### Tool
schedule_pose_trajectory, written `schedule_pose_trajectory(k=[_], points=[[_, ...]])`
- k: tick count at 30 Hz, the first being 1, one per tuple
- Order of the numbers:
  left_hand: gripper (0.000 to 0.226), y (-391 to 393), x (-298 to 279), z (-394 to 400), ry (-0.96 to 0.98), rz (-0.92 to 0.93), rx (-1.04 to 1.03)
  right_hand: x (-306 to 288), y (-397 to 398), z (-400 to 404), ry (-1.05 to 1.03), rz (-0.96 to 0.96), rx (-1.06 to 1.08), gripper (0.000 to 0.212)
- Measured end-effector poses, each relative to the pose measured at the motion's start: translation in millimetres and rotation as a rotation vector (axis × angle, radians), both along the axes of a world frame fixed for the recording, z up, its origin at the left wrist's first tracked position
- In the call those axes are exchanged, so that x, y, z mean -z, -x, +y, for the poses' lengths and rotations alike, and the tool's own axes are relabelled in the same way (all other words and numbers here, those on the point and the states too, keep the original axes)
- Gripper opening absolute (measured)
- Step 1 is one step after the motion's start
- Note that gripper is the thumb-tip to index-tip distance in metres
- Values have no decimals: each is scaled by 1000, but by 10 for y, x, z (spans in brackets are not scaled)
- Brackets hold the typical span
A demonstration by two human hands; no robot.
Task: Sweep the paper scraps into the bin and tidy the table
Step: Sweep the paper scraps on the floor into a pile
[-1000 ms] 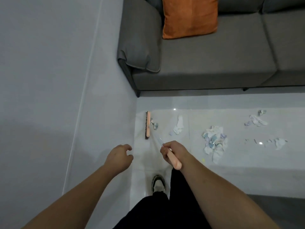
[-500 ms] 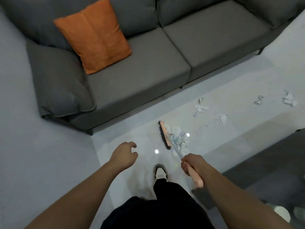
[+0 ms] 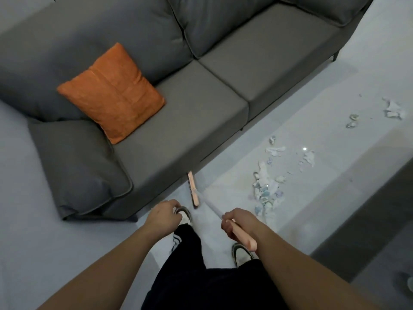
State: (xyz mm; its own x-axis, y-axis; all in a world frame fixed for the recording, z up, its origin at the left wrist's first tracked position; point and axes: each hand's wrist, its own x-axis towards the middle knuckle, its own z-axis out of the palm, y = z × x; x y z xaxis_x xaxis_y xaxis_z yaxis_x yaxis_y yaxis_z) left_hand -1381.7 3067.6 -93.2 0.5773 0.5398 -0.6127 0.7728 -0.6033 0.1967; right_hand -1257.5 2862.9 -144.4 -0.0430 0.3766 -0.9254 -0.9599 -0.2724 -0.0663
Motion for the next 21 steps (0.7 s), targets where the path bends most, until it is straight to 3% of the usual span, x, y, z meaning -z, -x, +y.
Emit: schedule_pose_trajectory(k=[5, 13, 21], points=[[43, -221, 112, 763, 43, 38, 77, 180, -12, 317, 162, -48, 72, 20], [43, -995, 258, 1657, 137, 30, 262, -117, -289, 753, 497, -317, 272, 8], [36, -1899, 339, 1637, 228, 18, 550, -489, -259, 769, 573, -325, 847, 12]])
